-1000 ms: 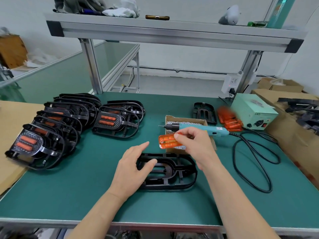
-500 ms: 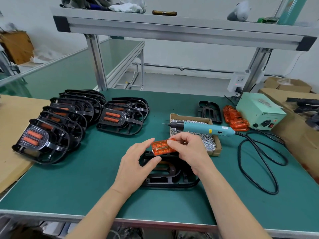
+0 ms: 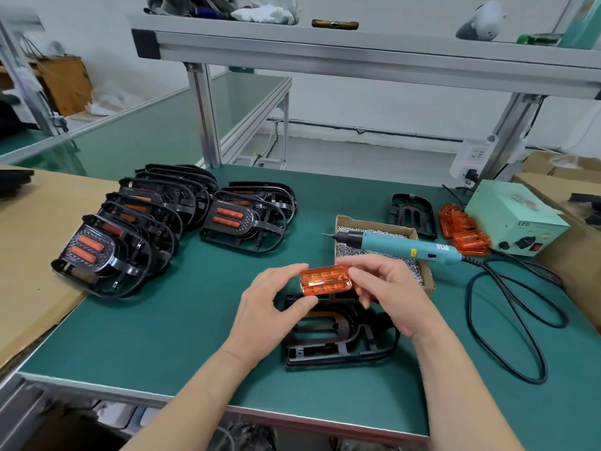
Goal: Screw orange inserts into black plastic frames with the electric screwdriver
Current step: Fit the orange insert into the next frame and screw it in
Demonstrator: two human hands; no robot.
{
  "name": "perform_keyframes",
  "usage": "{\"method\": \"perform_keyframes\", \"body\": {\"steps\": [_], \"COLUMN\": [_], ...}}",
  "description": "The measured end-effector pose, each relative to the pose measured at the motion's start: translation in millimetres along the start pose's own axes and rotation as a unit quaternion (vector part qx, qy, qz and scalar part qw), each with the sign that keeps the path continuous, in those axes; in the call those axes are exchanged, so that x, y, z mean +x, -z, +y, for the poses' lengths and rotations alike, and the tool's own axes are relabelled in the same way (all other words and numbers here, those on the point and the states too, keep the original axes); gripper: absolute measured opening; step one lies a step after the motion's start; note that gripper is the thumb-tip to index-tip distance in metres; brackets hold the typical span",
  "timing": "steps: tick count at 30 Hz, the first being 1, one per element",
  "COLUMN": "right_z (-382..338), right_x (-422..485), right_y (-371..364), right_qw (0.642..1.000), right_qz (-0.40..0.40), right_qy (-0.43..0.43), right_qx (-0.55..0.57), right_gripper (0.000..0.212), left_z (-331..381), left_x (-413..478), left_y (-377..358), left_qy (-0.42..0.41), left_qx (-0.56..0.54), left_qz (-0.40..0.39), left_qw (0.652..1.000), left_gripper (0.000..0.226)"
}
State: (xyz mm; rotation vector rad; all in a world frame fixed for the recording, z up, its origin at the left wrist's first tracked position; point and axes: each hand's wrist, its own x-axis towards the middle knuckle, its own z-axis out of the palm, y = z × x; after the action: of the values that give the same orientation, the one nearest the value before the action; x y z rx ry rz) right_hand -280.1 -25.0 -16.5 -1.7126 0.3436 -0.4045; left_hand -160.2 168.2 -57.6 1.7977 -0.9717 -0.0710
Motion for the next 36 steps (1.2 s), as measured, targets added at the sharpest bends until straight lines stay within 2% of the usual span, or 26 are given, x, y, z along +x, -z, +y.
{"method": "perform_keyframes", "body": {"steps": [9, 17, 21, 23, 27, 33, 36], "right_z": [1, 3, 4, 5, 5, 4, 4], "right_x": [-10, -9, -9, -9, -8, -7, -7], "right_y": [9, 6, 1, -1, -4, -4, -5], "right_qw": [0.997, 0.997, 0.997, 0.994, 0.992, 0.991, 0.992], "right_qz": [-0.056, -0.037, -0.018, -0.009, -0.003, -0.003, -0.003], "right_qy": [0.044, 0.037, 0.045, 0.054, 0.044, 0.018, 0.014], "right_qx": [-0.006, -0.055, -0.065, -0.094, -0.117, -0.13, -0.122], "right_gripper": [0.049, 0.04, 0.019, 0.01, 0.019, 0.024, 0.027], "left_z": [0, 2, 3, 1, -2, -3, -1], "left_x": [0, 0, 1, 2, 4, 4, 3], "left_y": [-1, 0, -1, -2, -2, -2, -3], "left_qy": [-0.005, -0.005, 0.003, -0.004, -0.026, -0.002, 0.011], "left_qx": [0.0, 0.012, 0.027, 0.048, 0.064, 0.011, 0.0], "left_qz": [0.0, 0.005, 0.02, 0.011, 0.0, 0.016, 0.026], "left_qw": [1.0, 1.0, 0.999, 0.999, 0.998, 1.0, 1.0], "left_gripper": [0.049, 0.047, 0.035, 0.04, 0.041, 0.02, 0.024]}}
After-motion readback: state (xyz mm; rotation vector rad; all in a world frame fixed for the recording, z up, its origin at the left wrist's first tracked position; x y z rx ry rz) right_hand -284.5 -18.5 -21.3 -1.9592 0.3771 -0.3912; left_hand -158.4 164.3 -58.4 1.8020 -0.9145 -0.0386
